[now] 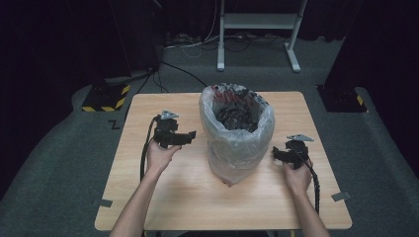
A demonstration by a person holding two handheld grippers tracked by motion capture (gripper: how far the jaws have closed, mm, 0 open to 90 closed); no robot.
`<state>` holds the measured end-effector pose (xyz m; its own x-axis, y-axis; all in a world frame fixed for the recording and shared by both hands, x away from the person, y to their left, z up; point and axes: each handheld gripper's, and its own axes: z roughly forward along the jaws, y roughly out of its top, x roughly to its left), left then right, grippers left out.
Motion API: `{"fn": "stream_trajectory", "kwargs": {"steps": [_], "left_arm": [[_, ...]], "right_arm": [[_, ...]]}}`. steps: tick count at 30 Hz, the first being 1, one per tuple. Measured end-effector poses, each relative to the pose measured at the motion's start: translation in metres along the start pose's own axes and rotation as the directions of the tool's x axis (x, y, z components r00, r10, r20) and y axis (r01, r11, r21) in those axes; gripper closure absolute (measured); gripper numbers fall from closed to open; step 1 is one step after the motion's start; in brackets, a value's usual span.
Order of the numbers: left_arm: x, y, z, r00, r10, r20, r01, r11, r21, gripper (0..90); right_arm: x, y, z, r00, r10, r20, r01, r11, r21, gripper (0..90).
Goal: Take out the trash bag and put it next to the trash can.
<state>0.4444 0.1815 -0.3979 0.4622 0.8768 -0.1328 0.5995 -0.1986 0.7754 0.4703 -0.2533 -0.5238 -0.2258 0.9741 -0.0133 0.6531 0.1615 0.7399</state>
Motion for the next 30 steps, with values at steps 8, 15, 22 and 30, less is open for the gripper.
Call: {"fn": "stream_trajectory", "kwargs": {"steps": [8, 15, 22, 30], "left_arm": [[0.001, 0.013, -0.014, 0.9987, -0.042, 0.029, 0.044, 0.9976, -0.053, 19.3], [-0.005, 0.027, -0.021, 0.9984, -0.026, 0.050, 0.030, 0.9968, -0.074, 19.4], [-0.008, 0.040, -0.025, 0.9953, -0.025, 0.094, 0.033, 0.9959, -0.084, 20.8], [-0.015, 0.057, -0.031, 0.9960, -0.007, 0.089, 0.017, 0.9941, -0.107, 21.3]], "right_arm": [[0.000, 0.000, 0.000, 1.0000, -0.002, -0.001, 0.002, 1.000, 0.000, 21.1], [0.000, 0.000, 0.000, 1.0000, 0.000, -0.002, 0.000, 1.000, 0.000, 21.2], [0.000, 0.000, 0.000, 1.0000, -0.001, -0.003, 0.001, 1.000, 0.000, 21.2], [0.000, 0.000, 0.000, 1.0000, -0.001, -0.003, 0.001, 1.000, 0.000, 21.2]]}}
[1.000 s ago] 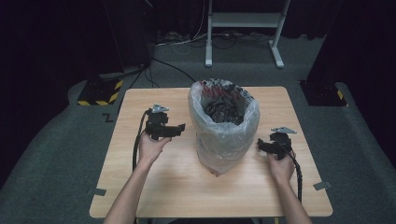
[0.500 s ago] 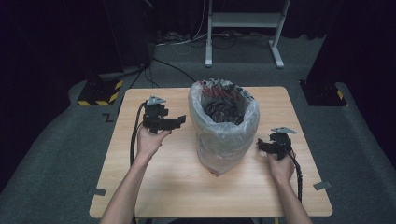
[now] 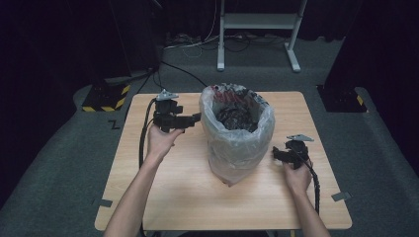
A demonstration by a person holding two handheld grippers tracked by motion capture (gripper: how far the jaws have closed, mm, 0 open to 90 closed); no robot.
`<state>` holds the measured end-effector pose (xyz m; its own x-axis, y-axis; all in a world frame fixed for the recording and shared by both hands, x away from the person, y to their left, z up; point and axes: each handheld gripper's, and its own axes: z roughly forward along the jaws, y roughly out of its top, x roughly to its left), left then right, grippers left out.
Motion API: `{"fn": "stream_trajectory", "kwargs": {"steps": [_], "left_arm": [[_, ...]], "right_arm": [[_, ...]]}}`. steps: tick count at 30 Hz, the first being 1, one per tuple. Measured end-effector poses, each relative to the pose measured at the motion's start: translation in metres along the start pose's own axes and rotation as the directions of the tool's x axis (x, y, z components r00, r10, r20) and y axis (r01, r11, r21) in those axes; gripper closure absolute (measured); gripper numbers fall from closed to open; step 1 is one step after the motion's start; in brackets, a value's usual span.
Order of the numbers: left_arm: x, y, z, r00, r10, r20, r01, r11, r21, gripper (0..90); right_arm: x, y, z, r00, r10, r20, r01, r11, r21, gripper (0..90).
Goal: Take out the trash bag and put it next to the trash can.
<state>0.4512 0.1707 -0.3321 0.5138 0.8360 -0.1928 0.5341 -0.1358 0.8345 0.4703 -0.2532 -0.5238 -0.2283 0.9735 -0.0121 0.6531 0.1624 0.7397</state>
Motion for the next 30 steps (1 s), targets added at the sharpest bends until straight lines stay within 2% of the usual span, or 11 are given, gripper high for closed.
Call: {"fn": "stream_trajectory", "kwargs": {"steps": [8, 19, 23, 26, 28, 30], "left_arm": [[-0.010, 0.018, 0.002, 0.9997, -0.015, 0.019, 0.015, 0.9999, -0.004, 20.9], [-0.024, 0.040, 0.023, 0.9994, 0.004, -0.034, -0.002, 0.9992, 0.040, 21.8], [-0.028, 0.047, 0.031, 0.9966, 0.035, -0.074, -0.030, 0.9976, 0.062, 24.4], [-0.033, 0.050, 0.036, 0.9914, 0.069, -0.111, -0.062, 0.9959, 0.065, 29.2], [-0.036, 0.050, 0.039, 0.9858, 0.096, -0.138, -0.088, 0.9942, 0.062, 34.6], [-0.038, 0.050, 0.041, 0.9841, 0.109, -0.141, -0.102, 0.9934, 0.052, 38.5]], "right_arm": [[0.000, 0.000, 0.000, 1.0000, 0.001, 0.000, -0.001, 1.000, 0.000, 21.2], [0.000, 0.000, 0.000, 1.0000, 0.001, -0.001, -0.001, 1.000, 0.000, 21.2], [0.000, 0.000, 0.000, 1.0000, 0.000, -0.001, 0.000, 1.000, 0.000, 21.2], [0.000, 0.000, 0.000, 1.0000, 0.000, -0.001, 0.000, 1.000, 0.000, 21.2], [0.000, 0.000, 0.000, 1.0000, -0.003, 0.000, 0.003, 1.000, -0.002, 21.4], [0.000, 0.000, 0.000, 1.0000, -0.004, -0.001, 0.004, 1.000, -0.002, 21.5]]}}
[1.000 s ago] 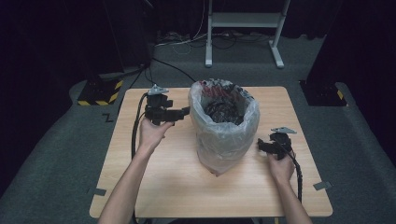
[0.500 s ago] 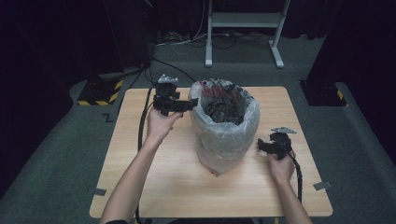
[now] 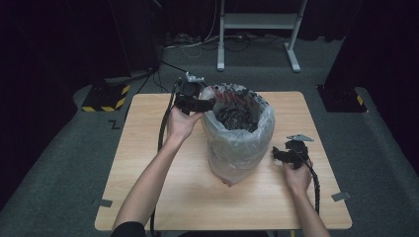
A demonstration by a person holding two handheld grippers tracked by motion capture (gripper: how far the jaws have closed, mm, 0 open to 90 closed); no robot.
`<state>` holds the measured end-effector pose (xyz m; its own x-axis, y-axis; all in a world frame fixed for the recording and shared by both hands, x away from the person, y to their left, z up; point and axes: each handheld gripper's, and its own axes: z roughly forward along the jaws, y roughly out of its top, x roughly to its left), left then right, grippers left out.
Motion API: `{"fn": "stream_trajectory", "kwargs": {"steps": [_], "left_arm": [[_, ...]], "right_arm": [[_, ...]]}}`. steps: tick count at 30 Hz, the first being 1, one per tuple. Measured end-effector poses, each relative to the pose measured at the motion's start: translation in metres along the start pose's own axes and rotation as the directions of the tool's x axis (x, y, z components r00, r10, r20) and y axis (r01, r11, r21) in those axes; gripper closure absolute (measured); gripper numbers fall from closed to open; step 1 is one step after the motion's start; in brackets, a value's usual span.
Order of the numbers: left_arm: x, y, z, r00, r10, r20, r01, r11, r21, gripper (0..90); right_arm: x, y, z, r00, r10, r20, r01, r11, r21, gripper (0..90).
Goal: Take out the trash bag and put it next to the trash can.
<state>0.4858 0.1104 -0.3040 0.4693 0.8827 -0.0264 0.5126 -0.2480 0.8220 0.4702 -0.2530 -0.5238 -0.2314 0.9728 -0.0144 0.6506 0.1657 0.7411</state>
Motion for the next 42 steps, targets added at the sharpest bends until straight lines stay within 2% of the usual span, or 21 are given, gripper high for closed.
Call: {"fn": "stream_trajectory", "kwargs": {"steps": [6, 9, 12, 17, 24, 27, 37, 42], "left_arm": [[0.000, 0.002, 0.005, 1.0000, 0.000, -0.001, 0.000, 1.0000, 0.009, 44.1], [0.001, 0.001, 0.009, 0.9998, -0.010, 0.014, 0.010, 0.9998, 0.015, 43.8], [0.001, 0.001, 0.013, 0.9999, -0.008, 0.010, 0.008, 0.9997, 0.024, 44.0], [-0.002, 0.001, 0.017, 1.0000, 0.006, 0.007, -0.006, 0.9990, 0.044, 53.9], [-0.003, 0.002, 0.022, 1.0000, 0.009, -0.001, -0.009, 0.9981, 0.060, 62.4], [-0.002, 0.001, 0.024, 0.9998, 0.005, 0.022, -0.007, 0.9974, 0.071, 70.3], [-0.002, 0.001, 0.028, 0.9971, 0.015, 0.075, -0.021, 0.9967, 0.078, 83.7], [-0.008, 0.001, 0.030, 0.9927, 0.055, 0.107, -0.063, 0.9953, 0.073, 88.1]], "right_arm": [[0.000, 0.000, 0.000, 1.0000, -0.002, -0.002, 0.002, 1.000, 0.000, 21.8], [0.000, 0.000, 0.000, 1.0000, -0.007, -0.004, 0.007, 1.000, -0.001, 22.2], [0.000, 0.000, 0.000, 1.0000, -0.007, -0.004, 0.007, 1.000, -0.002, 22.2], [0.000, 0.000, 0.000, 1.0000, -0.007, -0.004, 0.007, 1.000, -0.001, 22.2], [0.000, 0.000, 0.000, 0.9999, -0.012, -0.008, 0.012, 1.000, -0.002, 22.4], [0.000, 0.000, 0.000, 0.9999, -0.013, -0.008, 0.013, 1.000, -0.002, 22.4], [0.000, 0.000, 0.000, 0.9999, -0.011, -0.008, 0.011, 1.000, -0.002, 22.3], [0.000, 0.001, 0.001, 0.9999, -0.010, -0.007, 0.010, 1.000, -0.002, 22.3]]}}
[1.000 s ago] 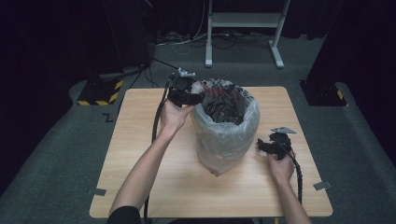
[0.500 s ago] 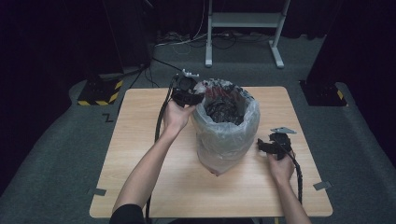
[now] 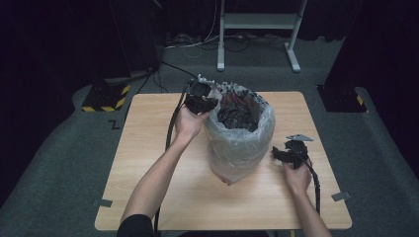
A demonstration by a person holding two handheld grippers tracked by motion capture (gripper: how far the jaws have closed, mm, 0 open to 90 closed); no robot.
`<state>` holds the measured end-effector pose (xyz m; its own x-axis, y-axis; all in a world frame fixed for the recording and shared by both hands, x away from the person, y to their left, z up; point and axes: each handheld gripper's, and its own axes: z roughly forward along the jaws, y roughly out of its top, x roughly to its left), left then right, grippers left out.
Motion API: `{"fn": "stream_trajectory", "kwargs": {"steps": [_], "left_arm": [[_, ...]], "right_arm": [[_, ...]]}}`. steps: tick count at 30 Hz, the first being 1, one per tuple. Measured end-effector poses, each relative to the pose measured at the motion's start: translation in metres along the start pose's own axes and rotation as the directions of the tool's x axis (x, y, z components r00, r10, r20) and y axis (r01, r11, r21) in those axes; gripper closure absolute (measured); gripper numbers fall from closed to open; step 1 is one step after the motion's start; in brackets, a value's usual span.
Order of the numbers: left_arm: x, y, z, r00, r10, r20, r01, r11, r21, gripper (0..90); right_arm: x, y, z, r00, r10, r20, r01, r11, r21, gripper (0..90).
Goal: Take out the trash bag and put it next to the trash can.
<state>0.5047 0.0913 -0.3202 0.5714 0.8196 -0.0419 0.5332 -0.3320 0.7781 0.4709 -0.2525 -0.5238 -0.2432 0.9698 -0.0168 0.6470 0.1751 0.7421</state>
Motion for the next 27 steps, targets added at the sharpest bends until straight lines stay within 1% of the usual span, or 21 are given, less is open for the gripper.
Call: {"fn": "stream_trajectory", "kwargs": {"steps": [2, 4, 5, 6, 7, 8, 9, 10, 11, 13, 15, 16, 17, 18, 19, 21, 23, 27], "left_arm": [[-0.002, 0.001, 0.000, 0.9999, 0.012, 0.009, -0.012, 0.9999, -0.002, 88.2], [-0.002, 0.003, 0.000, 0.9997, 0.010, 0.020, -0.010, 0.9999, -0.007, 88.3], [-0.003, 0.004, 0.000, 0.9995, 0.009, 0.029, -0.008, 0.9999, -0.010, 88.3], [-0.004, 0.005, 0.000, 0.9994, 0.014, 0.033, -0.014, 0.9998, -0.011, 88.3], [-0.004, 0.006, -0.001, 0.9992, 0.016, 0.037, -0.016, 0.9997, -0.017, 88.3], [-0.005, 0.006, -0.001, 0.9987, 0.009, 0.050, -0.008, 0.9998, -0.020, 88.3], [-0.005, 0.006, 0.000, 0.9981, 0.003, 0.062, -0.001, 0.9998, -0.020, 88.3], [-0.005, 0.006, 0.000, 0.9968, -0.010, 0.079, 0.011, 0.9998, -0.019, 88.3], [-0.005, 0.006, 0.001, 0.9963, -0.015, 0.085, 0.016, 0.9996, -0.021, 88.3], [-0.005, 0.007, 0.002, 0.9949, -0.023, 0.098, 0.026, 0.9994, -0.024, 88.3], [-0.006, 0.008, 0.003, 0.9943, -0.026, 0.104, 0.029, 0.9992, -0.027, 88.2], [-0.007, 0.008, 0.004, 0.9946, -0.024, 0.101, 0.027, 0.9992, -0.028, 88.2], [-0.008, 0.008, 0.005, 0.9951, -0.019, 0.097, 0.022, 0.9993, -0.029, 88.2], [-0.010, 0.008, 0.006, 0.9956, -0.018, 0.092, 0.020, 0.9995, -0.026, 88.2], [-0.011, 0.008, 0.007, 0.9954, -0.019, 0.094, 0.021, 0.9994, -0.028, 88.2], [-0.011, 0.008, 0.008, 0.9944, -0.024, 0.103, 0.027, 0.9991, -0.034, 88.2], [-0.013, 0.008, 0.008, 0.9931, -0.027, 0.114, 0.032, 0.9987, -0.039, 88.1], [-0.014, 0.008, 0.008, 0.9925, -0.020, 0.120, 0.025, 0.9988, -0.042, 88.1]], "right_arm": [[0.001, 0.001, 0.001, 1.0000, 0.007, -0.004, -0.007, 1.000, 0.003, 21.6], [0.001, 0.001, 0.002, 1.0000, -0.003, -0.006, 0.003, 1.000, 0.006, 20.2], [0.000, 0.003, 0.001, 0.9999, -0.005, -0.012, 0.006, 1.000, 0.021, 20.3], [0.000, 0.006, -0.001, 0.9997, -0.007, -0.025, 0.008, 0.998, 0.057, 21.1], [-0.001, 0.008, -0.002, 0.9993, -0.009, -0.036, 0.012, 0.997, 0.077, 21.3], [-0.002, 0.009, -0.002, 0.9988, -0.009, -0.049, 0.014, 0.995, 0.094, 22.3], [-0.003, 0.011, -0.003, 0.9987, -0.009, -0.050, 0.014, 0.994, 0.111, 25.7], [-0.004, 0.012, -0.004, 0.9984, 0.003, -0.057, 0.004, 0.993, 0.119, 28.4], [-0.008, 0.014, -0.005, 0.9970, 0.019, -0.076, -0.010, 0.992, 0.123, 30.3], [-0.011, 0.016, -0.010, 0.9957, 0.040, -0.083, -0.030, 0.993, 0.110, 32.5], [-0.016, 0.022, -0.017, 0.9926, 0.050, -0.110, -0.039, 0.995, 0.097, 33.2], [-0.017, 0.024, -0.019, 0.9922, 0.043, -0.117, -0.033, 0.996, 0.086, 33.4], [-0.018, 0.027, -0.022, 0.9913, 0.041, -0.125, -0.029, 0.995, 0.098, 33.1], [-0.019, 0.031, -0.024, 0.9922, 0.025, -0.122, -0.013, 0.995, 0.098, 32.9], [-0.022, 0.036, -0.027, 0.9923, 0.011, -0.123, 0.001, 0.996, 0.094, 32.9], [-0.025, 0.044, -0.032, 0.9916, 0.007, -0.129, 0.005, 0.996, 0.092, 32.9], [-0.027, 0.053, -0.041, 0.9902, -0.002, -0.140, 0.013, 0.997, 0.075, 33.4], [-0.027, 0.071, -0.060, 0.9854, -0.014, -0.170, 0.020, 0.999, 0.032, 36.4]]}}
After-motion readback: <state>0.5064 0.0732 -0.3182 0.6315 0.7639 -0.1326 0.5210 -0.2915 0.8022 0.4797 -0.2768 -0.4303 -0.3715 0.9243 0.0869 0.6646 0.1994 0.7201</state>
